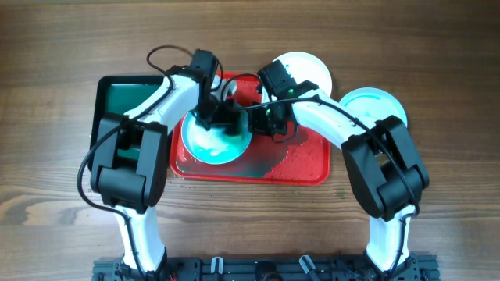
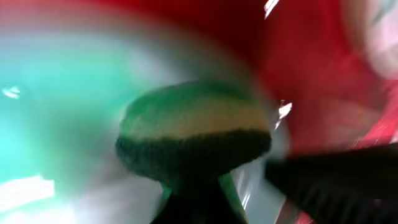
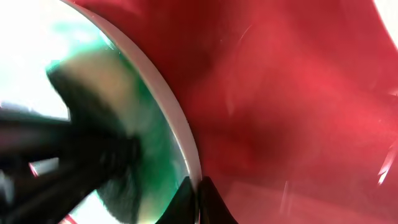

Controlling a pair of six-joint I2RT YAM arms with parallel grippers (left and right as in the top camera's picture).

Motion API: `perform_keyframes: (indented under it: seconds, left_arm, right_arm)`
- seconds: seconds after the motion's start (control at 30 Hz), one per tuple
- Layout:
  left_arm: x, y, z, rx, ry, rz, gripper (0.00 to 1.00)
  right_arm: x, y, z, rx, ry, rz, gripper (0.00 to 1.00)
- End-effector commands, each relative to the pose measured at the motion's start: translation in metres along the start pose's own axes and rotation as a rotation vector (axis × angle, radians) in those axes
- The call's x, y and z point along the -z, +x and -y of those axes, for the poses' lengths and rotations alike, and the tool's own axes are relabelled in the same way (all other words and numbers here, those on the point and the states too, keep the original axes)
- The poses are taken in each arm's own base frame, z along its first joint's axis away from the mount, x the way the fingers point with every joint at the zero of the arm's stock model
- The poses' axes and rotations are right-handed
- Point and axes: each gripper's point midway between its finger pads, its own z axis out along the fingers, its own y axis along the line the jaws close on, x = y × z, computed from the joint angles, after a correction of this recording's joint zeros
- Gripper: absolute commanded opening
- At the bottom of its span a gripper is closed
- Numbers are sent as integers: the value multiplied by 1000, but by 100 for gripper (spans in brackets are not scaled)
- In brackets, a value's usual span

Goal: Clean dirty plates on tray and stack at the side
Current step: 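Scrub the plate with the sponge while the right gripper holds its rim, then lift the plate with the right gripper and set it on the cleaned plate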

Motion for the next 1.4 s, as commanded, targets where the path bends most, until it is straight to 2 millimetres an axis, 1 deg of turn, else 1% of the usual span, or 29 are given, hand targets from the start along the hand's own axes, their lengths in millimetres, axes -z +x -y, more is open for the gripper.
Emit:
perform_keyframes:
  seconds: [0.0,0.03,0.07,0.1,0.13,0.17,0.23,0.3,0.37,0.43,0.47,0.5,0.57,0.63,0.67,0.77,0.83,0.93,1.03,1.1,1.2,1.27,1.33,1.37]
  left_arm:
    - [-12,-24,0,-79,13,86,4]
    - [-10,-32,-12,-46,-53,122,4]
    - [-7,-39,-30,12,-152,157,4]
    - [1,-44,-56,84,-294,196,4]
    - [9,-45,-74,137,-395,218,4]
    - [19,-44,-85,176,-463,228,4]
    - [47,-42,-101,233,-568,232,4]
    - [75,-43,-104,252,-614,237,4]
    - [103,-44,-100,266,-628,246,4]
    - [139,-43,-93,311,-628,275,4]
    - [164,-41,-89,344,-624,299,4]
    - [177,-38,-88,355,-623,309,4]
    - [201,-31,-87,378,-623,329,4]
    - [220,-22,-89,402,-624,347,4]
    - [230,-15,-93,420,-624,352,4]
    - [244,-3,-104,470,-621,347,4]
    - [244,3,-112,502,-608,328,4]
    - [243,5,-117,527,-574,318,4]
    - [245,5,-120,534,-575,323,4]
    - [245,5,-120,534,-575,323,4]
    - [245,5,-120,534,-575,324,4]
    - [245,5,-120,534,-575,323,4]
    - [245,5,-120,534,-575,324,4]
    - [245,5,-120,534,-575,323,4]
  right_arm:
    - [-2,-4,-2,-3,-2,5,4]
    - [-2,-4,-2,-3,-2,5,4]
    - [-2,-4,-2,-3,-2,5,4]
    - [-2,-4,-2,-3,-2,5,4]
    - [-2,-4,-2,-3,-2,5,4]
    - [-2,-4,-2,-3,-1,5,4]
    - [-2,-4,-2,-4,-2,6,4]
    - [-2,-4,-2,-5,-2,6,5]
    - [-2,-4,-2,-5,-1,6,4]
    - [-1,-5,-2,-5,1,10,4]
    - [3,-7,-3,-2,9,23,4]
    - [7,-9,-4,3,20,36,4]
    - [19,-15,-4,25,60,74,4]
    - [40,-23,-8,84,113,134,4]
    - [50,-26,-13,123,138,166,4]
    - [77,-32,-25,219,214,252,4]
    - [91,-31,-33,300,297,323,4]
    - [106,-25,-37,382,444,408,4]
    - [119,-20,-44,446,596,516,4]
    - [135,-19,-51,485,713,622,4]
    - [165,-14,-66,531,864,794,4]
    - [187,-8,-77,550,949,909,5]
    - [201,0,-87,566,1015,996,4]
    - [215,7,-95,577,1073,1074,4]
